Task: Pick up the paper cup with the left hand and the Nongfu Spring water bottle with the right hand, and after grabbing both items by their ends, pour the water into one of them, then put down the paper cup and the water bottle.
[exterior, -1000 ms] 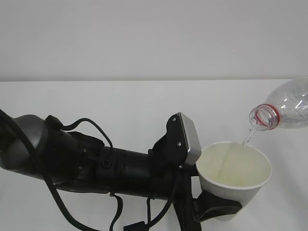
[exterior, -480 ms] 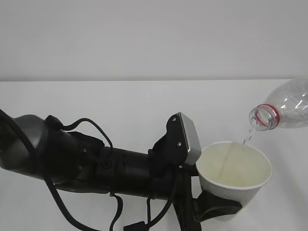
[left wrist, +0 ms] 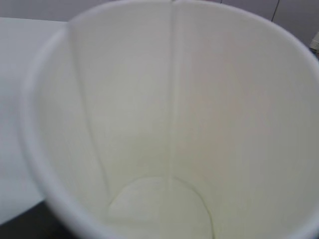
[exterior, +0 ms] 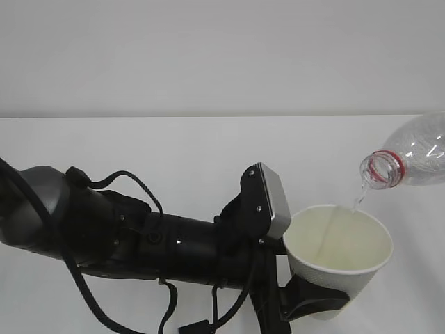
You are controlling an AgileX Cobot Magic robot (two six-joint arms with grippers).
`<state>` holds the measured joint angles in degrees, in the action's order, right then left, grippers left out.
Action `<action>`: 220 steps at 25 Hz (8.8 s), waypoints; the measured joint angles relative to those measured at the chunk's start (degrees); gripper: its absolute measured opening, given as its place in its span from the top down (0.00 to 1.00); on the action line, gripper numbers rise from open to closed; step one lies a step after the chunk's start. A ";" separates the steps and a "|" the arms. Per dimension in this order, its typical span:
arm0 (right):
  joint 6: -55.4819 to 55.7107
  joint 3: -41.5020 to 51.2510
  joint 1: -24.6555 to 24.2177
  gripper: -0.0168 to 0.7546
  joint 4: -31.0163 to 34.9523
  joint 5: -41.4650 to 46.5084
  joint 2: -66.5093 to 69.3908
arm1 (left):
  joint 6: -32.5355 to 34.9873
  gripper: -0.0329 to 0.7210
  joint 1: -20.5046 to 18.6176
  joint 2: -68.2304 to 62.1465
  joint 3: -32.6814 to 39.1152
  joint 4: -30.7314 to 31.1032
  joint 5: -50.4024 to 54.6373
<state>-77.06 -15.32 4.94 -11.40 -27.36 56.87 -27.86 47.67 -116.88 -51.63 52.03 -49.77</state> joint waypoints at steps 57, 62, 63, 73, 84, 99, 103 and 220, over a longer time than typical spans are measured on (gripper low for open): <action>-1.06 0.00 0.00 0.34 0.66 -0.23 0.00 | 0.00 0.29 0.00 -0.09 0.00 0.13 0.00; -1.15 0.00 0.00 0.34 0.66 -0.23 0.00 | 0.00 0.29 0.00 -0.09 0.00 0.13 0.00; -1.15 0.00 0.00 0.34 0.66 -0.23 0.00 | 0.00 0.29 0.00 -0.09 0.00 0.13 0.00; -2.43 0.00 0.00 0.34 0.66 -0.55 0.00 | 0.00 0.29 0.00 -0.09 0.00 0.13 0.00; -2.43 0.00 0.00 0.34 0.76 -0.55 0.00 | 0.00 0.29 0.00 -0.09 0.00 0.13 0.00; -2.43 0.00 0.00 0.34 0.97 -0.55 0.00 | -0.25 0.29 0.00 -0.09 0.00 0.13 0.05; -2.43 0.00 0.00 0.34 0.97 -0.55 0.00 | -0.46 0.29 0.00 -0.09 0.00 0.13 0.05; -4.68 0.00 0.00 0.34 1.08 -1.04 0.00 | -0.46 0.30 0.00 -0.09 0.00 0.13 1.19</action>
<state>-81.74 -15.32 4.94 -10.31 -28.39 56.87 -28.32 47.67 -116.97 -51.63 52.16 -48.58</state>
